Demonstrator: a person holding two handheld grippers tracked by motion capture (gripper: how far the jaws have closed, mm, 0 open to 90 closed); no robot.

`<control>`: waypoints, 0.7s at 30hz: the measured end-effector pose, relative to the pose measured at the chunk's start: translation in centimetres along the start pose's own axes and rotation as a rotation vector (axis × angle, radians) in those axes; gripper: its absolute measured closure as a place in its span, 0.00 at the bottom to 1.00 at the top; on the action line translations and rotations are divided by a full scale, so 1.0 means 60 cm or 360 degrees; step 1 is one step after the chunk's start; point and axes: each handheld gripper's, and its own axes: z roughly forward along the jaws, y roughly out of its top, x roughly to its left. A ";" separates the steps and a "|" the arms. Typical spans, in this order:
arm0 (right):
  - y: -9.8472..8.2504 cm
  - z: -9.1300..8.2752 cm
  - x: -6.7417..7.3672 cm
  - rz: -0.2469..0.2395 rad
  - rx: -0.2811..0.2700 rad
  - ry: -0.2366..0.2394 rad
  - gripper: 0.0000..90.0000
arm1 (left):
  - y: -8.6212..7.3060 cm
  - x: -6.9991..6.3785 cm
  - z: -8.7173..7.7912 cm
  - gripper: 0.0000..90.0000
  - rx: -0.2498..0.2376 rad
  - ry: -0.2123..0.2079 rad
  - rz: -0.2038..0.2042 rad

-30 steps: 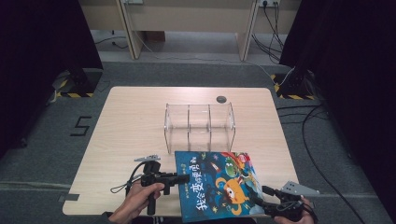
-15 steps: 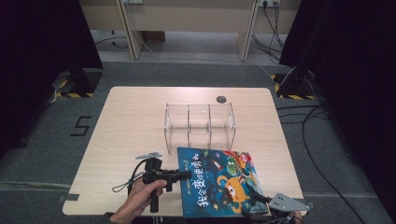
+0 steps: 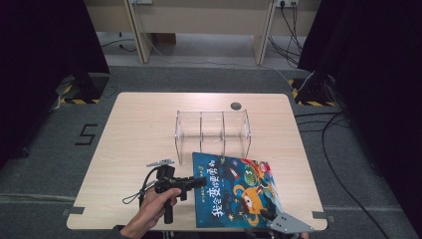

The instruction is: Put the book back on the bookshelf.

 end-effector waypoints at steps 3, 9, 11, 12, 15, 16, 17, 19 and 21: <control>0.005 0.009 0.014 -0.0043 0.0010 -0.0034 0.22 | 0.001 -0.005 0.000 0.74 -0.0011 -0.0002 0.0008; 0.011 0.020 0.025 -0.0113 0.0006 -0.0074 0.16 | -0.001 -0.014 -0.001 0.75 -0.0035 -0.0001 0.0012; 0.014 0.025 0.027 -0.0153 0.0010 -0.0118 0.17 | -0.002 -0.015 0.000 0.75 -0.0034 -0.0006 0.0005; 0.014 0.027 0.029 -0.0154 0.0013 -0.0141 0.17 | -0.002 -0.015 0.000 0.75 -0.0033 -0.0007 0.0003; 0.019 0.037 0.033 -0.0218 0.0008 -0.0191 0.16 | -0.002 -0.015 0.002 0.75 -0.0032 -0.0008 -0.0005; 0.019 0.037 0.033 -0.0218 0.0008 -0.0191 0.16 | -0.002 -0.015 0.002 0.75 -0.0028 -0.0005 -0.0004; 0.023 0.045 0.039 -0.0270 0.0017 -0.0230 0.16 | -0.002 -0.014 0.002 0.75 -0.0026 -0.0003 0.0000; 0.025 0.049 0.043 -0.0293 0.0023 -0.0255 0.16 | -0.004 -0.015 0.002 0.75 -0.0029 0.0001 -0.0002; 0.031 0.061 0.053 -0.0365 0.0048 -0.0319 0.13 | -0.005 -0.015 0.003 0.75 -0.0026 0.0004 0.0003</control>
